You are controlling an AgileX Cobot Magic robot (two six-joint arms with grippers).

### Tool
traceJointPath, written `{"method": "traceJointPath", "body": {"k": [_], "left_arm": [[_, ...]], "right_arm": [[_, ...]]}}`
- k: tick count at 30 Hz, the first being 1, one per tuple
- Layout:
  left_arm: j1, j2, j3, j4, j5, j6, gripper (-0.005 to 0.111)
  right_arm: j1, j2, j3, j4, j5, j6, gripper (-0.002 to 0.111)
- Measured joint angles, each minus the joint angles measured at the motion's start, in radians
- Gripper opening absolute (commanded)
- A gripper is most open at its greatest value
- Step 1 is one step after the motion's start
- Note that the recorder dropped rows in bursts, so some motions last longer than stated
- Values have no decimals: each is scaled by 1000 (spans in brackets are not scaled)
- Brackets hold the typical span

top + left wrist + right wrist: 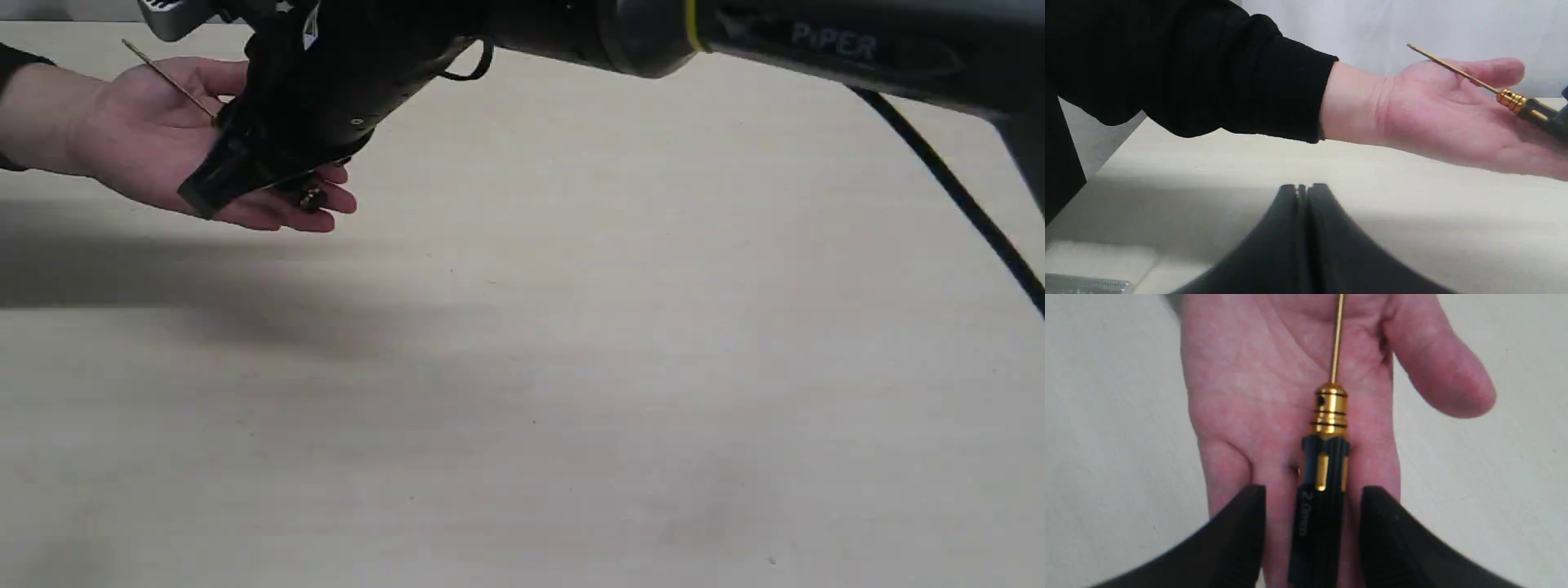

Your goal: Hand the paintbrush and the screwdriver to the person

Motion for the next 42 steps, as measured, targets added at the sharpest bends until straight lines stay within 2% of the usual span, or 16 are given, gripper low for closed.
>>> {"method": "traceJointPath", "body": {"k": [3,11,15,21,27,30,38,41,42], "left_arm": [[0,0,0,0,0,0,0],[0,0,0,0,0,0,0],[0,0,0,0,0,0,0],[0,0,0,0,0,0,0],[0,0,0,0,0,0,0],[0,0,0,0,0,0,0],[0,0,0,0,0,0,0],[0,0,0,0,0,0,0],[0,0,0,0,0,0,0]], "right_arm": [[-2,-32,0,-3,0,-6,5],[-115,-259,79,-9,-50,54,4],[-191,-444,260,-15,-152,66,4],[-253,-750,641,-18,-325,52,4],[-265,-1059,887,4,-281,64,4],[-265,-1192,952,-19,-271,64,4],[-277,-1445,978,-109,-248,67,4],[-350,-1533,1033,-113,-263,89,4],[-403,-1573,1068,-113,-279,108,4]]}}
